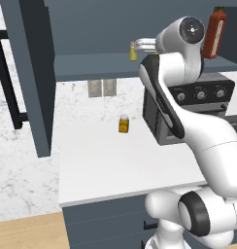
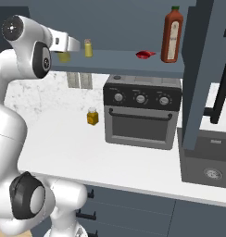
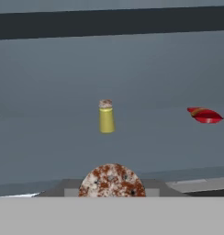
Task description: Put the shaker and condiment bottle from the counter next to their counterparts in the cabinet.
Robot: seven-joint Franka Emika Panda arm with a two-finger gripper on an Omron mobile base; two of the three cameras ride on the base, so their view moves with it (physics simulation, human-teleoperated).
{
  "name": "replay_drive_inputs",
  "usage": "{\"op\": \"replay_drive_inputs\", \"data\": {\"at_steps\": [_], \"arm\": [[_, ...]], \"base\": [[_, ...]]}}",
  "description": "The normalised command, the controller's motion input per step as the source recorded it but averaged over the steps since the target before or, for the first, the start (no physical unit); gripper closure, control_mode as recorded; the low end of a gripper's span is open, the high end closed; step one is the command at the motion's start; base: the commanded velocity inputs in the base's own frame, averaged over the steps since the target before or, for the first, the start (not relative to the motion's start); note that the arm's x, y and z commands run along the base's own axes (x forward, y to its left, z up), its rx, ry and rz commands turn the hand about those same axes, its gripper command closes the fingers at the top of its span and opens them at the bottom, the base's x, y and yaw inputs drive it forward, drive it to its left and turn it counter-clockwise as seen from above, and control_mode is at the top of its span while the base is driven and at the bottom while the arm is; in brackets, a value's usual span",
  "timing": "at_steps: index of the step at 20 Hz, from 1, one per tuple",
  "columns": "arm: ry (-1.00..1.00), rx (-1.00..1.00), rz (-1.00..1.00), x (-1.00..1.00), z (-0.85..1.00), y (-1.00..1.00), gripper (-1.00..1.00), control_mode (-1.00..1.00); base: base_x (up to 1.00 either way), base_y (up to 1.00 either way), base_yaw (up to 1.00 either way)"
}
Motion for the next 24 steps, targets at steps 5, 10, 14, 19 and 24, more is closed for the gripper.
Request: {"op": "replay_drive_inputs", "data": {"at_steps": [5,10,14,19,24], "arm": [[0.09,-0.01,0.09,0.03,0.00,0.13,1.00,-1.00],[0.04,-0.03,0.09,0.05,0.00,0.12,1.00,-1.00],[0.00,-0.09,0.07,0.20,-0.01,0.11,1.00,-1.00],[0.00,-0.09,0.06,0.32,-0.06,0.09,1.00,-1.00],[0.00,-0.06,0.06,0.09,-0.05,0.03,1.00,-1.00]], "base": [[0.00,0.00,0.00],[0.00,0.00,0.00],[0.00,0.00,0.00],[0.00,0.00,0.00],[0.00,0.00,0.00]]}}
